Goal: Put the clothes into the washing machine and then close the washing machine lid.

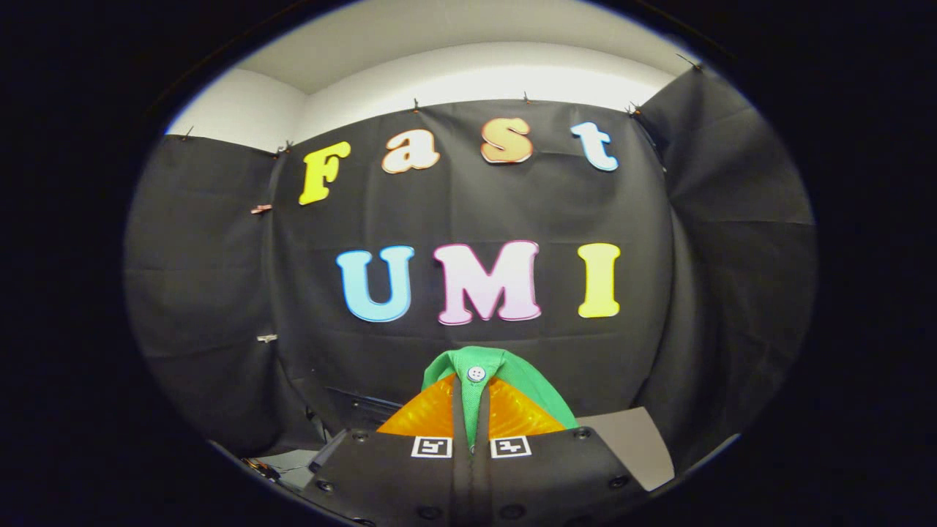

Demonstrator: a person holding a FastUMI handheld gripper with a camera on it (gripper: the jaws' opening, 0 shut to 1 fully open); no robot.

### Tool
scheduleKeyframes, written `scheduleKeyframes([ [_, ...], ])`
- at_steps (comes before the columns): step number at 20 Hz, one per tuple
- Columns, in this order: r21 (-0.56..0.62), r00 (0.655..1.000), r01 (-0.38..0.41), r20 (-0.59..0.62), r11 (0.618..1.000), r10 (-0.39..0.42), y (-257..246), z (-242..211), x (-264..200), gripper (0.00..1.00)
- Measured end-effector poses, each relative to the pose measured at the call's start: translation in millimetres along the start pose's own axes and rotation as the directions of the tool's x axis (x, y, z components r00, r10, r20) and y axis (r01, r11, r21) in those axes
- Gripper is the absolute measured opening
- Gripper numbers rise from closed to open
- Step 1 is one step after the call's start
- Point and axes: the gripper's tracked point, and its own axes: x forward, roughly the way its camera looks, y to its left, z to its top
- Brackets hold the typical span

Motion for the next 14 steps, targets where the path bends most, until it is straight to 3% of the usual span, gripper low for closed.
scheduleKeyframes([
  [6,-0.010,0.980,-0.196,-0.031,0.981,0.196,91,-29,37,0.05],
  [14,0.044,0.907,-0.398,-0.129,0.916,0.401,174,-116,101,0.05],
])
